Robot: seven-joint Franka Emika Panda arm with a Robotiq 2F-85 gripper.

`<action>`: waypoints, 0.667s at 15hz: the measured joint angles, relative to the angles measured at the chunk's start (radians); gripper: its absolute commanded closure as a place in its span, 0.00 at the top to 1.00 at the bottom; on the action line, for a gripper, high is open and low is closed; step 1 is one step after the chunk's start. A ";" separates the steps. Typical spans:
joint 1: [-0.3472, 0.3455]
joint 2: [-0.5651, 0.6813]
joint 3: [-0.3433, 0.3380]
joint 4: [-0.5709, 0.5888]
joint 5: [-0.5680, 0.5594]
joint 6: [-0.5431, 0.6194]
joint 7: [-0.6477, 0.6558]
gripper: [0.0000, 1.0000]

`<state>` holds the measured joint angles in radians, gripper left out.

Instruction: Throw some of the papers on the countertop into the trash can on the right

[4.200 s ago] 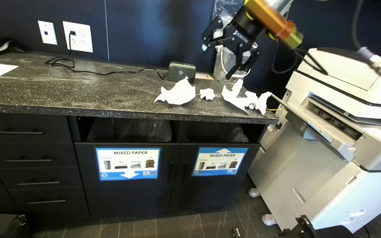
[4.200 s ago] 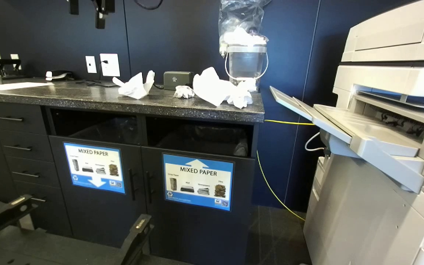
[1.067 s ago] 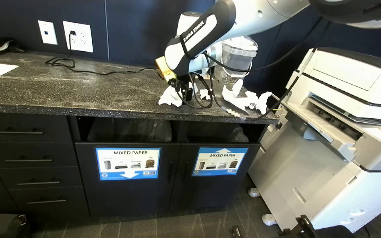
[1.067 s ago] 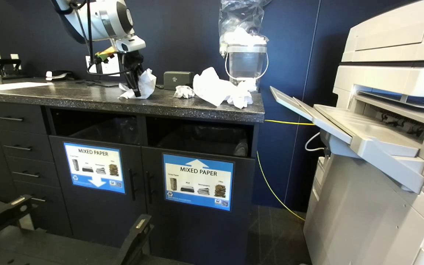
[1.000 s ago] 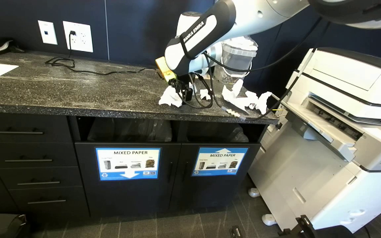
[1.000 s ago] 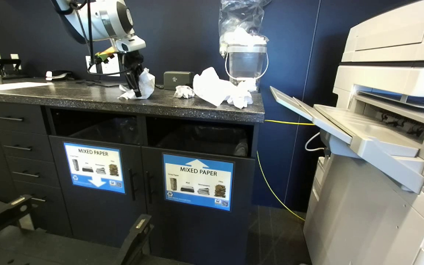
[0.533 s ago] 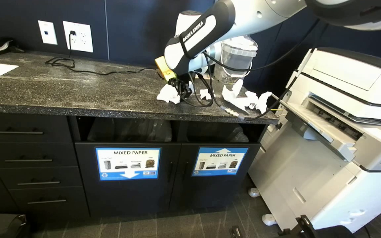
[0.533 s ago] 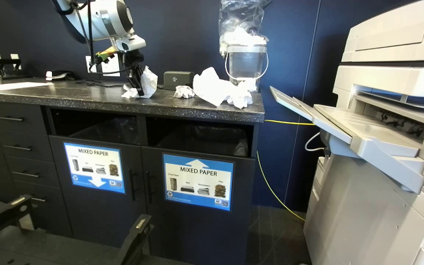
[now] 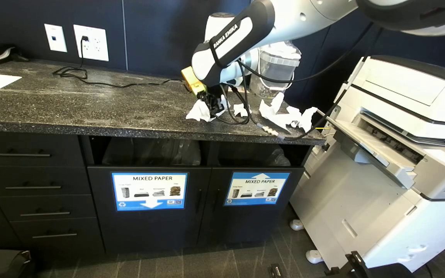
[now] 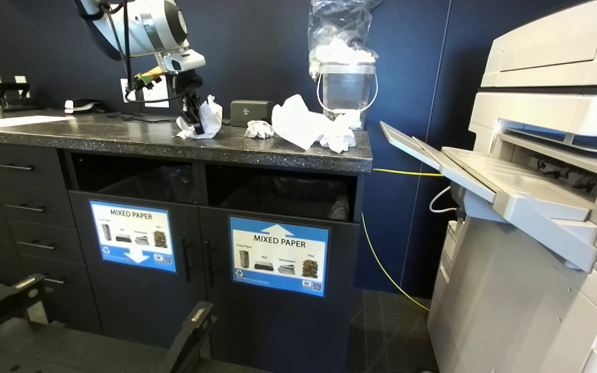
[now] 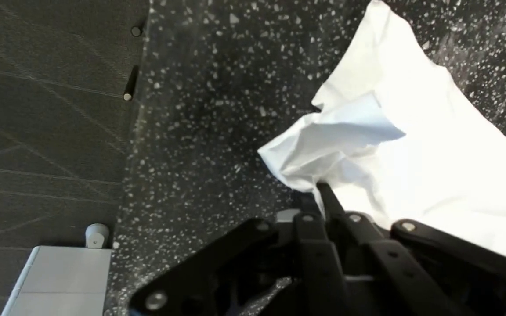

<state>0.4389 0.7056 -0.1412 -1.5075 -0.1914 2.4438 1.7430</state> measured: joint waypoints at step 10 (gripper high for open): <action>-0.071 -0.105 0.127 -0.102 0.029 -0.183 -0.108 0.09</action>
<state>0.3683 0.6011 -0.0146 -1.6096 -0.1625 2.2604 1.6351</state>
